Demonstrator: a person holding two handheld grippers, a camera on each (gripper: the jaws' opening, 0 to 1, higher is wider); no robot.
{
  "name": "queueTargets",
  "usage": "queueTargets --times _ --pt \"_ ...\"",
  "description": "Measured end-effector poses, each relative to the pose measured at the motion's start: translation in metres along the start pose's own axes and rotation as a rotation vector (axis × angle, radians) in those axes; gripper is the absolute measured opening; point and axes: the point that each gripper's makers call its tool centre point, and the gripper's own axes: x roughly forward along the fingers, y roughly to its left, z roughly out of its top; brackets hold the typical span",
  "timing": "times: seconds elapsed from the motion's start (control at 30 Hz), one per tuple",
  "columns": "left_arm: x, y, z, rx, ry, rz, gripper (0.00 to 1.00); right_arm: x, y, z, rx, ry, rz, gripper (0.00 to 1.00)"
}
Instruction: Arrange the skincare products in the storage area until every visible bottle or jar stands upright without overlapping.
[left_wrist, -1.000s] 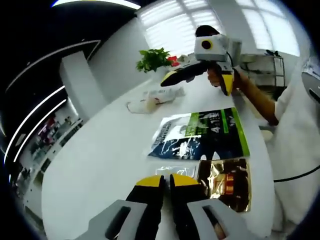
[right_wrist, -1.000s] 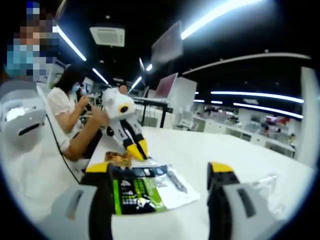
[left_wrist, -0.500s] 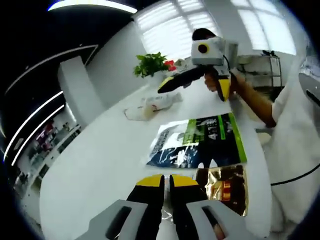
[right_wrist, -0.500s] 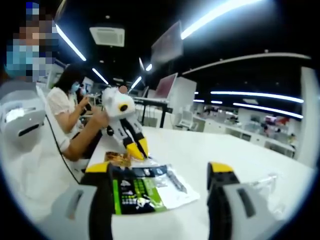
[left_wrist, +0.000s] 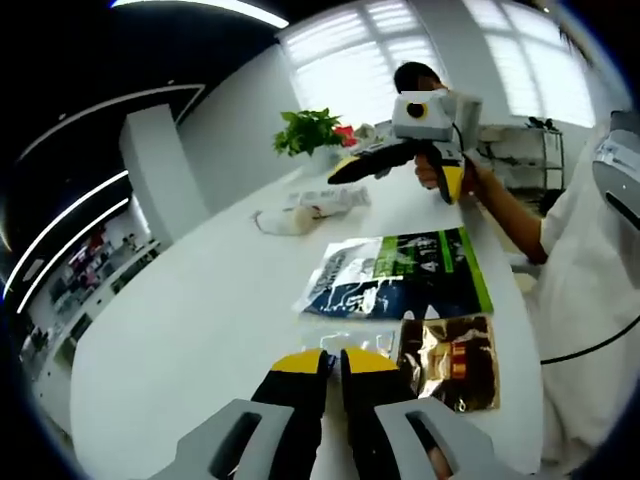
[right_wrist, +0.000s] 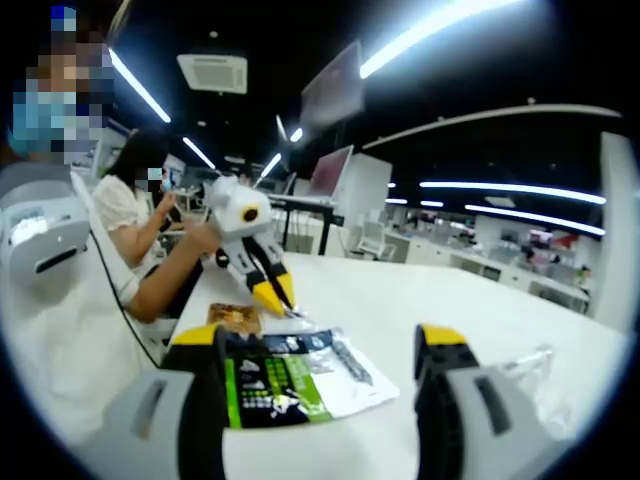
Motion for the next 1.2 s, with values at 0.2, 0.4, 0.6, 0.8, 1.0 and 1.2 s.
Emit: queueTargets --times 0.2,0.4,0.6,0.8,1.0,1.2 --pt "0.0048 -0.0017 -0.0032 -0.076 -0.011 -0.039 0.07 0.0004 0.0009 -0.0004 -0.002 0.003 0.002 0.78" --pt "0.0048 0.0020 -0.0044 -0.137 -0.023 -0.043 0.14 0.0007 0.0021 0.0000 -0.003 0.001 0.006 0.77" --pt "0.0056 0.0052 -0.0065 -0.232 -0.032 -0.049 0.19 0.0005 0.0018 -0.0004 0.000 0.003 0.004 0.77" --pt "0.0080 0.0037 -0.0050 -0.236 -0.043 -0.051 0.20 0.0006 0.0021 -0.0006 -0.001 0.004 0.004 0.77" --pt "0.0084 0.0040 -0.0056 -0.262 -0.058 -0.066 0.20 0.0008 0.0028 -0.0009 0.000 0.005 0.005 0.77" --pt "0.0080 0.0020 -0.0057 -0.260 -0.059 -0.070 0.20 0.0007 0.0035 -0.0006 0.000 0.004 0.004 0.77"
